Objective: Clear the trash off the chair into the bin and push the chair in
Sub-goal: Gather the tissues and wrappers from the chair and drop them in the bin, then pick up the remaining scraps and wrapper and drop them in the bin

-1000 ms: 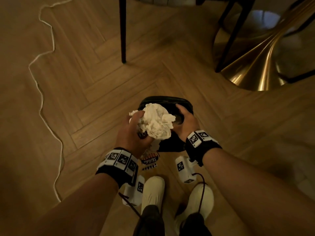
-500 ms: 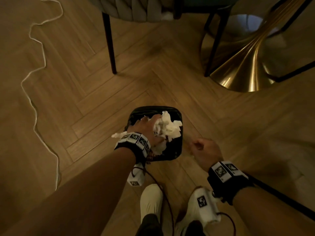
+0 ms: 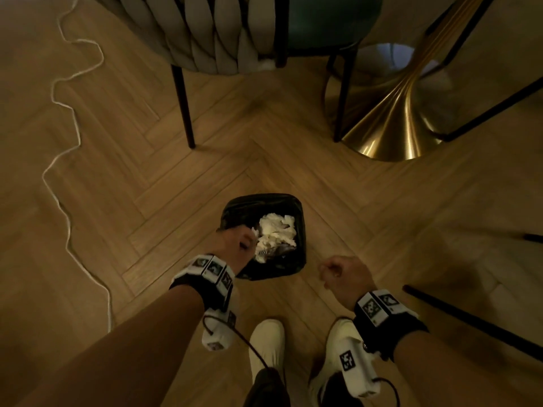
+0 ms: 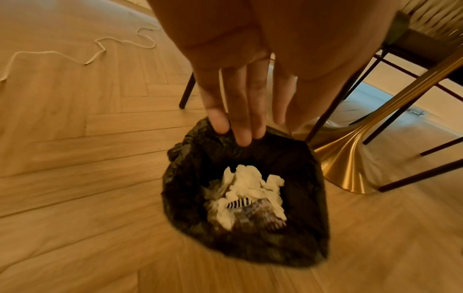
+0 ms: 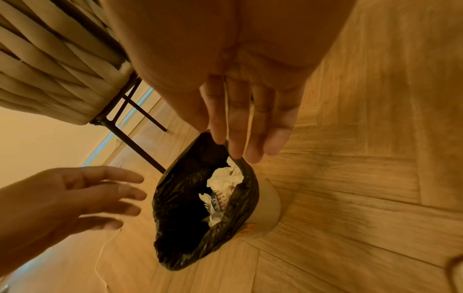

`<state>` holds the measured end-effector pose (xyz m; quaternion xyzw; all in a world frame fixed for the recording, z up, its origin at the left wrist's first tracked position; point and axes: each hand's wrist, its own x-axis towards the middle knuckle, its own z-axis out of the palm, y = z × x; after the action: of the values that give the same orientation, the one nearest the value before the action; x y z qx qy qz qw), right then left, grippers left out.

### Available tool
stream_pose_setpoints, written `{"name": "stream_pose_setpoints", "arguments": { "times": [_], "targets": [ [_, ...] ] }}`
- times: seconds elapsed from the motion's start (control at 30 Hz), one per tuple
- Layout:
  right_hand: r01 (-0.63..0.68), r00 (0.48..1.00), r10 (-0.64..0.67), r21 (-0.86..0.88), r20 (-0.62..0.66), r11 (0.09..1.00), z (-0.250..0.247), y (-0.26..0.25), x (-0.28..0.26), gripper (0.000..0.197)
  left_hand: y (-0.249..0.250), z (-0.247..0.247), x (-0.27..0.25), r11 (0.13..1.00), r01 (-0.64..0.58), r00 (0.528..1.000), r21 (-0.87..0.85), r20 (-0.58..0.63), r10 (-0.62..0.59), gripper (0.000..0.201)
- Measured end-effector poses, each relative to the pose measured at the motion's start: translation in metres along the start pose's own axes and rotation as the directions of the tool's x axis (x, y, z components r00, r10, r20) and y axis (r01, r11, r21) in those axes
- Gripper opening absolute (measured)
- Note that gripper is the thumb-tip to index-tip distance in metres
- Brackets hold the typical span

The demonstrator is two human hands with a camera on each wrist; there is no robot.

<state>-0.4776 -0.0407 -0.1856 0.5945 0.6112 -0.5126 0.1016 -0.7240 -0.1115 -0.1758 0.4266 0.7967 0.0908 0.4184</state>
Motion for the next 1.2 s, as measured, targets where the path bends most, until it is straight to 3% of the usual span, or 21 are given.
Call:
{"name": "stream_pose_setpoints", "arguments": {
  "times": [0.1,0.27,0.43,0.6,0.7,0.83,0.93,1.03,1.13,1.2],
  "targets": [
    [-0.055,0.997,0.056,-0.014,0.049,0.998,-0.029,-0.006,-0.051,0.009,0.010,-0.012,-0.051,0.999,0.048,0.990,0.014,0.132,-0.049,0.017],
    [-0.161,0.987,0.160,-0.065,-0.016,0.985,-0.109,-0.007,-0.180,0.020,0.066,-0.037,-0.134,0.987,-0.024,0.955,0.156,0.295,-0.023,0.011],
    [-0.284,0.952,0.287,0.040,-0.103,0.958,-0.197,0.025,-0.325,0.019,0.184,-0.057,-0.198,0.953,-0.210,0.880,0.218,0.467,0.087,0.015],
    [-0.354,0.866,0.405,0.213,-0.292,0.911,-0.258,0.102,-0.447,0.016,0.318,-0.042,-0.259,0.861,-0.424,0.846,0.282,0.464,0.265,0.011],
    [-0.367,0.819,0.462,0.308,-0.340,0.878,-0.291,0.162,-0.501,0.017,0.397,-0.014,-0.290,0.800,-0.535,0.790,0.271,0.495,0.361,0.021],
    [-0.362,0.738,0.523,0.405,-0.427,0.840,-0.341,0.265,-0.535,0.016,0.490,0.053,-0.318,0.731,-0.616,0.735,0.294,0.549,0.398,0.024],
    [-0.374,0.719,0.555,0.440,-0.419,0.817,-0.379,0.345,-0.531,0.018,0.551,0.120,-0.333,0.700,-0.629,0.714,0.337,0.607,0.349,0.014],
    [-0.428,0.750,0.558,0.383,-0.355,0.819,-0.409,0.403,-0.509,0.023,0.599,0.183,-0.337,0.679,-0.649,0.683,0.343,0.657,0.320,0.022],
    [-0.455,0.824,0.502,0.221,-0.262,0.863,-0.424,0.442,-0.476,0.032,0.640,0.232,-0.337,0.665,-0.663,0.663,0.342,0.681,0.310,0.012],
    [-0.415,0.869,0.445,0.174,-0.217,0.893,-0.421,0.467,-0.449,0.052,0.657,0.262,-0.327,0.647,-0.676,0.663,0.352,0.674,0.326,0.016]
  ]
}}
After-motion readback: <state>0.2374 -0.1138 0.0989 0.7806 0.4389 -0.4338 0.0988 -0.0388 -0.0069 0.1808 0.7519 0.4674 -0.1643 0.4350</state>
